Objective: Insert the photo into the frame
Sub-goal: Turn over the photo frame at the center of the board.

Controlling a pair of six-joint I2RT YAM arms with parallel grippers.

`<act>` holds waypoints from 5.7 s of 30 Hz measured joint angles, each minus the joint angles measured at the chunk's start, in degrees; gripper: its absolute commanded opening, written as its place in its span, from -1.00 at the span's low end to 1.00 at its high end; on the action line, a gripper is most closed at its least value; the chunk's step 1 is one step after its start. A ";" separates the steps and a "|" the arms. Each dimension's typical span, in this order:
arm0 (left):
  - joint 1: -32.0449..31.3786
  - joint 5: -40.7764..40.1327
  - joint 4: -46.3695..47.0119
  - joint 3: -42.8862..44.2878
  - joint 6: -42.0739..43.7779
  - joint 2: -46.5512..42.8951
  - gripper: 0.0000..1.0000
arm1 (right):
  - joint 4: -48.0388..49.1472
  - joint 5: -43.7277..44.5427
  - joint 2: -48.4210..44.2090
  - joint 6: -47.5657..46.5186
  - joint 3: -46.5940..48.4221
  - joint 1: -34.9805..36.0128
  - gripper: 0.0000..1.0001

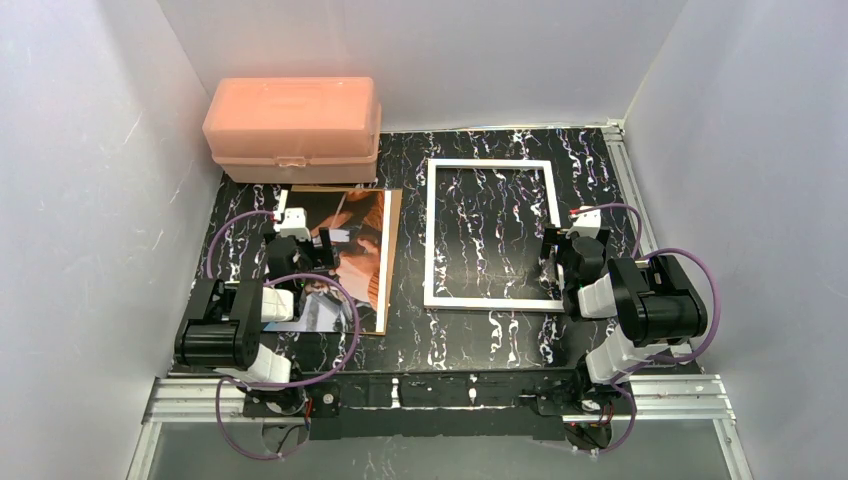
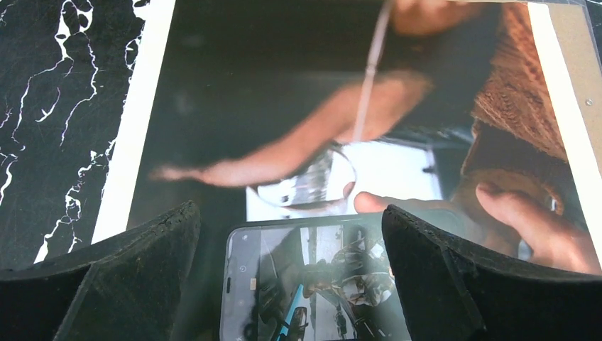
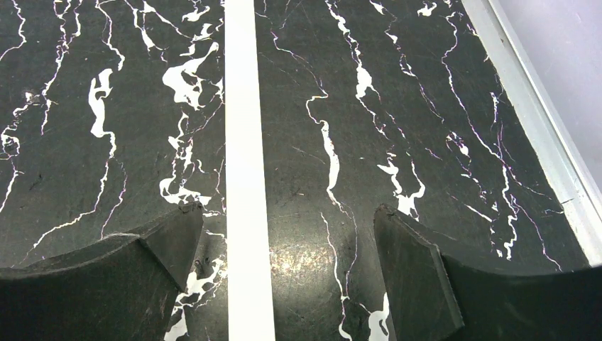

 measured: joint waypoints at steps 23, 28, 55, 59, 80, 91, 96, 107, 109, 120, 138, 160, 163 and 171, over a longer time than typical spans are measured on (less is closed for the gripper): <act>3.91 3.89 -24.83 13.25 0.79 -5.07 0.97 | -2.95 5.64 -1.29 2.03 0.09 0.11 0.97; 3.98 5.73 -49.79 31.65 4.17 -9.05 0.97 | -18.49 13.68 -9.35 6.45 6.91 0.22 0.97; 7.45 14.69 -106.12 59.60 0.57 -11.63 0.97 | -81.66 10.56 2.05 26.80 54.62 39.45 0.82; 8.11 15.67 -109.26 61.33 -0.76 -11.45 0.97 | -83.58 12.72 8.76 27.15 58.99 44.19 0.72; 8.46 16.94 -115.45 63.45 -1.68 -11.47 0.97 | -85.83 16.74 23.17 27.91 63.95 46.90 0.11; 8.48 15.32 -117.26 63.69 -1.01 -11.69 0.97 | -87.27 17.99 25.42 31.43 67.30 47.17 -0.83; 8.48 15.67 -118.90 65.07 -1.01 -11.69 0.97 | -90.47 16.35 25.03 31.98 71.34 47.12 -0.89; 8.48 21.03 -121.70 67.47 -0.87 -12.09 0.97 | -96.13 8.22 15.21 36.74 87.23 47.10 -0.97; 8.48 22.82 -121.74 67.19 -1.22 -12.07 0.97 | -96.04 6.95 12.33 37.81 87.36 47.15 -0.97; 7.48 33.44 -112.67 64.67 -9.11 -12.15 0.97 | -87.52 -0.81 -3.52 48.06 82.77 44.28 -0.97; -9.68 31.78 -89.42 54.31 -23.82 -12.74 0.97 | -64.04 -15.67 -7.72 71.65 77.66 43.30 -0.97; -12.20 29.88 -75.56 51.36 -27.80 -4.48 0.31 | -50.29 -17.94 -12.70 83.27 68.98 43.74 -0.97; -12.20 30.38 -74.05 50.25 -28.02 -4.83 0.28 | -48.59 -17.79 -13.11 84.59 67.52 43.74 -0.97; -12.09 31.93 -73.16 48.02 -28.85 -5.03 -0.72 | -46.66 -17.66 -13.09 86.29 66.53 43.74 -0.97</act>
